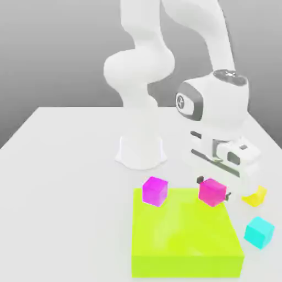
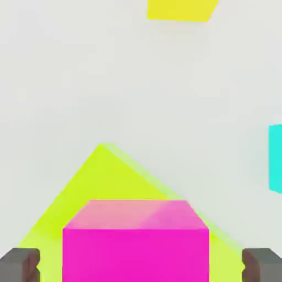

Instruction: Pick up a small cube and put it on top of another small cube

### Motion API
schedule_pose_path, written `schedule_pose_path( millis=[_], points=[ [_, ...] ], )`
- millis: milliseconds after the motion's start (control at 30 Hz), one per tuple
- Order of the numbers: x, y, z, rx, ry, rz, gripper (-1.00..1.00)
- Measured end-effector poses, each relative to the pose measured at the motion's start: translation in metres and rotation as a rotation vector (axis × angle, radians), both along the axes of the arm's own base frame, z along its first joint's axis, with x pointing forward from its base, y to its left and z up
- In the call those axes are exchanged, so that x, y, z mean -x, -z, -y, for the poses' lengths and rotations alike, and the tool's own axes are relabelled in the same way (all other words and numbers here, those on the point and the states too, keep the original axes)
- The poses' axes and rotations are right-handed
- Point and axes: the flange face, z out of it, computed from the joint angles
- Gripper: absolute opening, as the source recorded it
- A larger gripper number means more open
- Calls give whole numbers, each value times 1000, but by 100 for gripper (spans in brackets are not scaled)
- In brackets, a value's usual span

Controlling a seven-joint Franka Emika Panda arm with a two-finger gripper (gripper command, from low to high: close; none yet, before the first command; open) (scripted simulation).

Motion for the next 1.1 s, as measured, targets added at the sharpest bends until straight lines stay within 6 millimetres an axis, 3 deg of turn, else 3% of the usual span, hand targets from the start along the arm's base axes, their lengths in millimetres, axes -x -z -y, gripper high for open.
schedule_pose_path(
  millis=[167, 433, 533, 1100],
  points=[
    [-1, 0, 2, 1, 6, -2, -100],
    [0, -57, 0, 0, -1, -3, -100],
    [-5, -68, 4, 5, -44, 12, -100],
    [-40, -91, 29, 42, -426, 58, -100]
  ],
)
